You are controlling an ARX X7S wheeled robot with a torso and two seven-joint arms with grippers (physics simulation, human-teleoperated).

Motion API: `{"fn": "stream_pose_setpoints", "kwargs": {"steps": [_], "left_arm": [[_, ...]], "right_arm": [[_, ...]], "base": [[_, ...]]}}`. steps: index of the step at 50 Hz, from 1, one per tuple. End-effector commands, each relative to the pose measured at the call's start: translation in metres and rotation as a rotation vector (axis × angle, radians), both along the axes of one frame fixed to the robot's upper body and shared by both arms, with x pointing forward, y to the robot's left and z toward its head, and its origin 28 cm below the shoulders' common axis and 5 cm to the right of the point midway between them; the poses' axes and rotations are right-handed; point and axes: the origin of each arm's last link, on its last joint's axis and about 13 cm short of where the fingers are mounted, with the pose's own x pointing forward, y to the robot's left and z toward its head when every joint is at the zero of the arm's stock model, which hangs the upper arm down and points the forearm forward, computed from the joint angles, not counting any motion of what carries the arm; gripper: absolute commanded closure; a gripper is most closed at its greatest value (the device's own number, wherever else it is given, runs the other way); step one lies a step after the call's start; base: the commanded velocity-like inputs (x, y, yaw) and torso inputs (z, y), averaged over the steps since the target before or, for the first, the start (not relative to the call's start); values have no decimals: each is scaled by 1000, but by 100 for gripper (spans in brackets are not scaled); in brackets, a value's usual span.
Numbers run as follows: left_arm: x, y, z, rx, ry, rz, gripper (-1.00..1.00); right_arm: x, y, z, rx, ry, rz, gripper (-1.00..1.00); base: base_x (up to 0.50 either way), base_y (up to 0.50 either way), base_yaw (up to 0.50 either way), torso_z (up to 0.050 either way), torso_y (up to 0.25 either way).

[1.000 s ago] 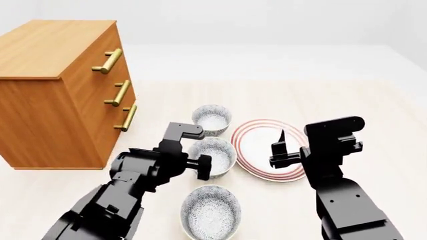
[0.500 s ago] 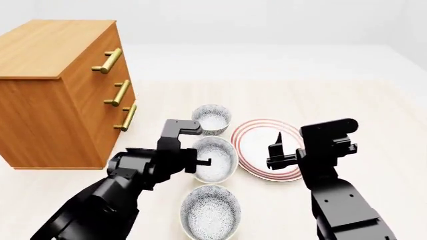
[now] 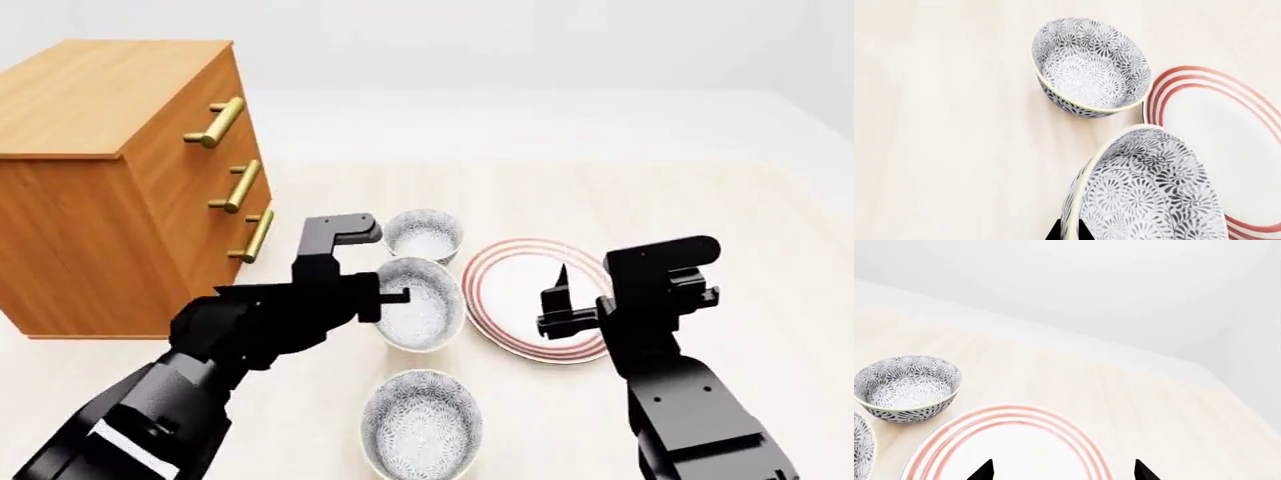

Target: Stack the bowl in the middle on the bowl at the back.

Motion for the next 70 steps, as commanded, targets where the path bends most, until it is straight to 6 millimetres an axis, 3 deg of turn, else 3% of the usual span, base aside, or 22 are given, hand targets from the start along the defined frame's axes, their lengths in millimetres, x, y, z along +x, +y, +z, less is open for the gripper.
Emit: {"fn": "stream_pose_setpoints", "kwargs": {"steps": [1,8,17,28,43,70], "left_arm": [[-7,6,25,-78,-41,-5,100],[-16,11,39,-138,-44,-13,100],[-43,16,56,-172,-58,-2,100],[-81,23,60,-245,-54,-54,100],[-137,27,56,-312,-49,-140,100],[-183,31,42,-283,-12,-186,100]], "right_arm": [[-3,-1,0,-12,11,-1,-100],[5,5,-1,-5,6,0,-100],[1,2,-1,5,-4,-2,-100],[-2,-1,0,10,-8,-9,-100],[-2,-3,-4,13,-1,-14,-100],[2,-2,-10,16,12,-14,-100]], "base": [[0,0,0,0,0],[0,0,0,0,0],[0,0,0,0,0],[0,0,0,0,0],[0,0,0,0,1],[0,0,0,0,0]]}}
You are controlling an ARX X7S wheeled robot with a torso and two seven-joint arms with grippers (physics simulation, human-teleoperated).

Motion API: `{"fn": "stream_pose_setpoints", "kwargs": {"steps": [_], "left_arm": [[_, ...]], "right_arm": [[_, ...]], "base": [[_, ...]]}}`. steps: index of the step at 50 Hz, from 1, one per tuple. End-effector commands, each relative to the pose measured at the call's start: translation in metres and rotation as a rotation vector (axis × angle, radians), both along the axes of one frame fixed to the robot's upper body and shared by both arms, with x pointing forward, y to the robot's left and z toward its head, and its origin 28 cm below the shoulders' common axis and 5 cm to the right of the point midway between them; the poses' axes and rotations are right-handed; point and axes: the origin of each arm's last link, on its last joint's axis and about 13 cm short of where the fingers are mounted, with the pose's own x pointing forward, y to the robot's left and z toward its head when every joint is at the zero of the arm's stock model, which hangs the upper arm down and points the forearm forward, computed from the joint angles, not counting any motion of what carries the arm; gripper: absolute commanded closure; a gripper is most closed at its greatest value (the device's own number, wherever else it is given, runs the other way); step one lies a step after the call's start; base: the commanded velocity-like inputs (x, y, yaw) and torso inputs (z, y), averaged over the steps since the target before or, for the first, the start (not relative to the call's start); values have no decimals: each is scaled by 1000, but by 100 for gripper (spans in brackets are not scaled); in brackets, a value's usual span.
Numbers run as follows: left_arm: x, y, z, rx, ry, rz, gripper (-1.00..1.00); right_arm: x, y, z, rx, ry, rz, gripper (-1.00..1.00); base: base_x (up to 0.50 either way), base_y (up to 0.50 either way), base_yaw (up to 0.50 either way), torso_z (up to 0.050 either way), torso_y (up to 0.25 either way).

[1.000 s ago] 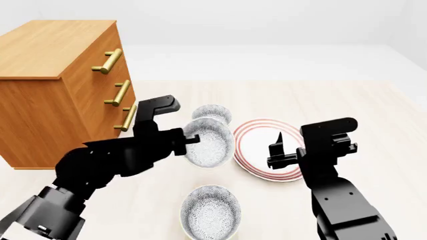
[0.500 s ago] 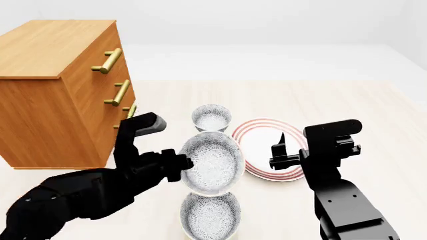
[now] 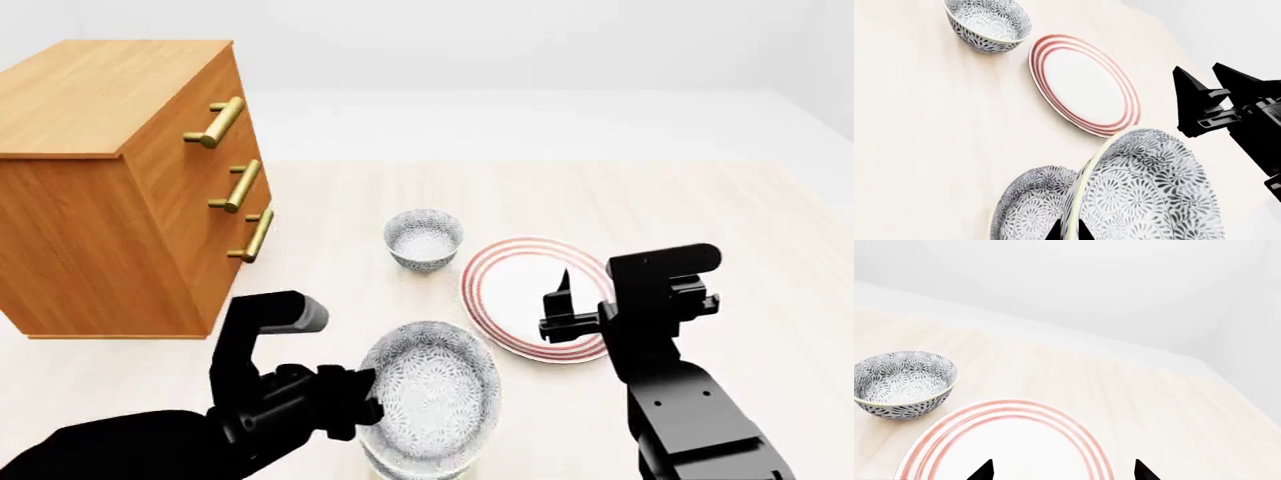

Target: Stack the bowl in the middle on the bowl at the back.

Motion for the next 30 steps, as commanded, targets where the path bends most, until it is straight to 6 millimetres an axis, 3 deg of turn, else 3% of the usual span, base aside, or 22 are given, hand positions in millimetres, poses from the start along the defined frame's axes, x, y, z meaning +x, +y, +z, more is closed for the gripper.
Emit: {"fn": "stream_pose_setpoints", "kwargs": {"steps": [1,14,30], "left_arm": [[-18,0,-1,-19,6,-19,100],[-20,-2,-8,-6,31,-27,100],[0,-1,-11,-22,67,16,100]], "right_arm": [[1,1,-1,-1,3,2,-100],[1,-2,-2,1,4,-3,-100],[1,-1,-6,2,14,3,-100]], "base": [[0,0,0,0,10],[0,0,0,0,0],[0,0,0,0,0]]}}
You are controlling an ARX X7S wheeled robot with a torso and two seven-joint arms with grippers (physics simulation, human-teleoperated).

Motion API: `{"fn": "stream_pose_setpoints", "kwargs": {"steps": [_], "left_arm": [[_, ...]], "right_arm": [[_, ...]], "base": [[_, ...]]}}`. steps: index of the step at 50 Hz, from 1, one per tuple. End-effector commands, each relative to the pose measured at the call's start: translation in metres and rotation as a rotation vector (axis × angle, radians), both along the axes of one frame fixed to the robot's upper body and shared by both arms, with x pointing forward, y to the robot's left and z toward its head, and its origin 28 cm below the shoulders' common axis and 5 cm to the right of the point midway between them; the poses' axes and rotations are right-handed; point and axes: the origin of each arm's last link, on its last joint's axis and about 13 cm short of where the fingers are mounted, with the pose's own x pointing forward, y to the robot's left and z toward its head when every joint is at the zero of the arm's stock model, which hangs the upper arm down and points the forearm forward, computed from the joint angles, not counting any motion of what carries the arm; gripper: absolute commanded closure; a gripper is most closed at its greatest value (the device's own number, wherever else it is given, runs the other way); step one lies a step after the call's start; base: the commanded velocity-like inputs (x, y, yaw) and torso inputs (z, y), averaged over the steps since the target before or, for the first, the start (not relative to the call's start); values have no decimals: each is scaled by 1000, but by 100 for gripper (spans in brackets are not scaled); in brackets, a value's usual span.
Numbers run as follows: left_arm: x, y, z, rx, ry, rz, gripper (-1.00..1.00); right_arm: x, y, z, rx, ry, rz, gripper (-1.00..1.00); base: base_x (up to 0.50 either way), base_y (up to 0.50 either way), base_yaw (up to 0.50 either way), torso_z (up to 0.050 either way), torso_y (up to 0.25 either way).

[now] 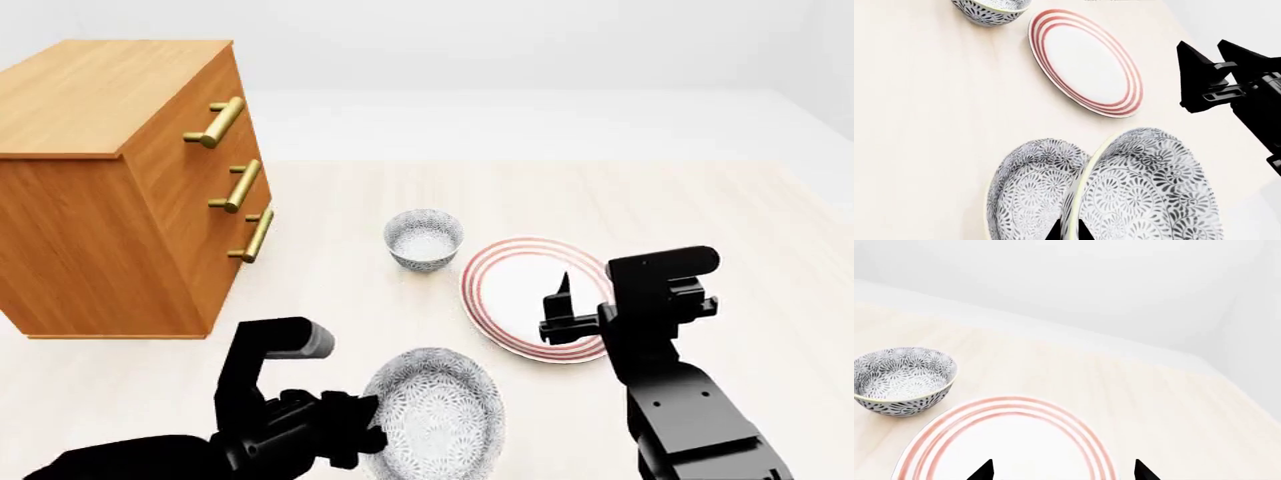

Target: Stack the bowl in the middle on the bowl at the back.

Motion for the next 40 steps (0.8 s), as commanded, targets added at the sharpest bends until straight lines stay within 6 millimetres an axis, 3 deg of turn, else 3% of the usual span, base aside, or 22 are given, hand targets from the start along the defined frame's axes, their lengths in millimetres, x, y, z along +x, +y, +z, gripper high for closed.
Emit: {"fn": "stream_pose_setpoints", "kwargs": {"steps": [1,40], "left_arm": [[13,1,0,-29,21,33,100],[39,-4,-22,-31,141,71,100]], "right_arm": [[0,0,-2,1,6,2,-100],[0,-2,-5,5,11,-2,-100]], "base": [[0,0,0,0,0],[0,0,0,0,1]]}}
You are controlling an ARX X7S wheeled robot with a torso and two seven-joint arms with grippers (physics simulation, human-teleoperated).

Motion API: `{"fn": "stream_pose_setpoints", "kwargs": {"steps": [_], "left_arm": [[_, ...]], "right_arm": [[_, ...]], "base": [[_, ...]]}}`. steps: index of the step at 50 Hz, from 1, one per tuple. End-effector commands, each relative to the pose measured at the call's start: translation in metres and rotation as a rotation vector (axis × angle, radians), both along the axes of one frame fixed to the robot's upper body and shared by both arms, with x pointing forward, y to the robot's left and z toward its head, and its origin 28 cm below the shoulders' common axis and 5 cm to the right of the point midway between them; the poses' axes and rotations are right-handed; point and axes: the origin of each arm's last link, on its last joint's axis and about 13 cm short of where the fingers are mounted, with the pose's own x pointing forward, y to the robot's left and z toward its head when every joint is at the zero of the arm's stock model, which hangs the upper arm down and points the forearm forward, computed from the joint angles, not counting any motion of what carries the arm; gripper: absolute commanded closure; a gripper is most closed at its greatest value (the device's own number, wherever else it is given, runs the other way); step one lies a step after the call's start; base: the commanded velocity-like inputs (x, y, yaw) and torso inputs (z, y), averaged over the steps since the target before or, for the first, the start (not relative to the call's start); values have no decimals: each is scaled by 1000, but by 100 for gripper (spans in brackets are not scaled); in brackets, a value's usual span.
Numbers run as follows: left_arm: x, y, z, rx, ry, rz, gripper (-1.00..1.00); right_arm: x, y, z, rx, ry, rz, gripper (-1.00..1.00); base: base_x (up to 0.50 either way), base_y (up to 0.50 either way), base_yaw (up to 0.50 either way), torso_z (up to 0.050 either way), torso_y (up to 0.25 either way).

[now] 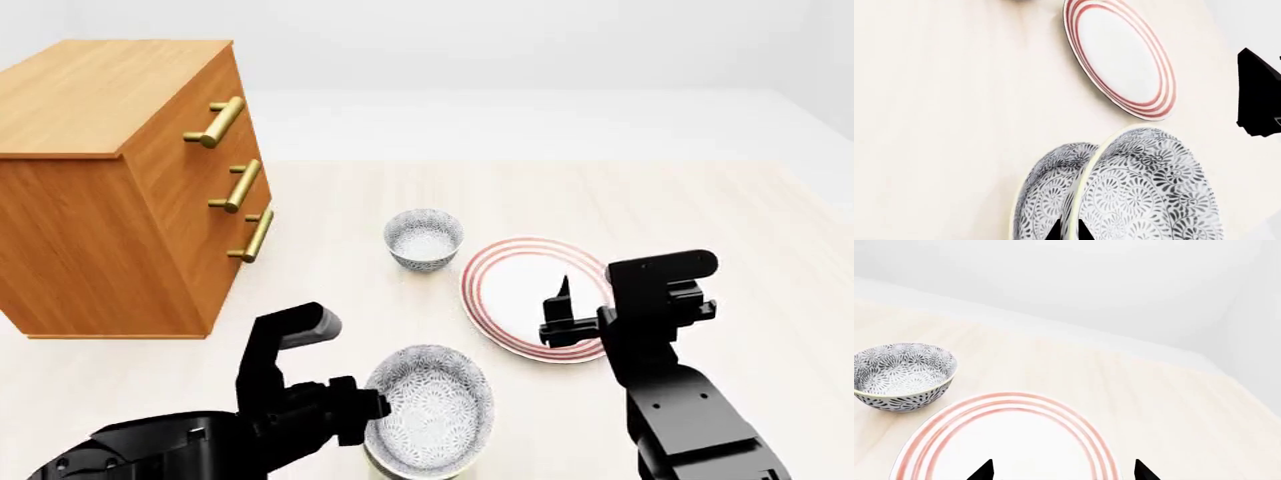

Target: Stack the bowl in the middle on the bowl at the back.

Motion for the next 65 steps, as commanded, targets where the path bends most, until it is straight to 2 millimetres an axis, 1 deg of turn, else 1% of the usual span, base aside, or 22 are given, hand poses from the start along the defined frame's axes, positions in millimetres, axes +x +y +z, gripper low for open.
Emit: {"fn": "stream_pose_setpoints", "kwargs": {"steps": [1,27,28,48,52,57,65], "left_arm": [[6,-1,-2,-18,15,11,100],[9,-2,-8,-30,44,-19,100],[9,-2,-8,-31,44,-20,-100],[7,-1,-4,-29,22,-30,-100],[7,1,2,-36,-2,-23,-100],[6,4,16,-38,-69,-16,-100],[8,5,37,-20,-247,-33,-100]], "right_arm": [[0,-1,-1,1,2,-1,-100],[1,-1,-5,2,10,-3,-100],[1,-1,-5,2,10,-3,-100],[0,-1,-5,0,12,-4,-100],[0,-2,-5,-1,13,-4,-100],[-1,-2,-4,0,12,-4,-100],[-5,0,4,-2,-8,-6,-100]], "base": [[0,0,0,0,0],[0,0,0,0,0],[0,0,0,0,10],[0,0,0,0,0],[0,0,0,0,0],[0,0,0,0,0],[0,0,0,0,0]]}}
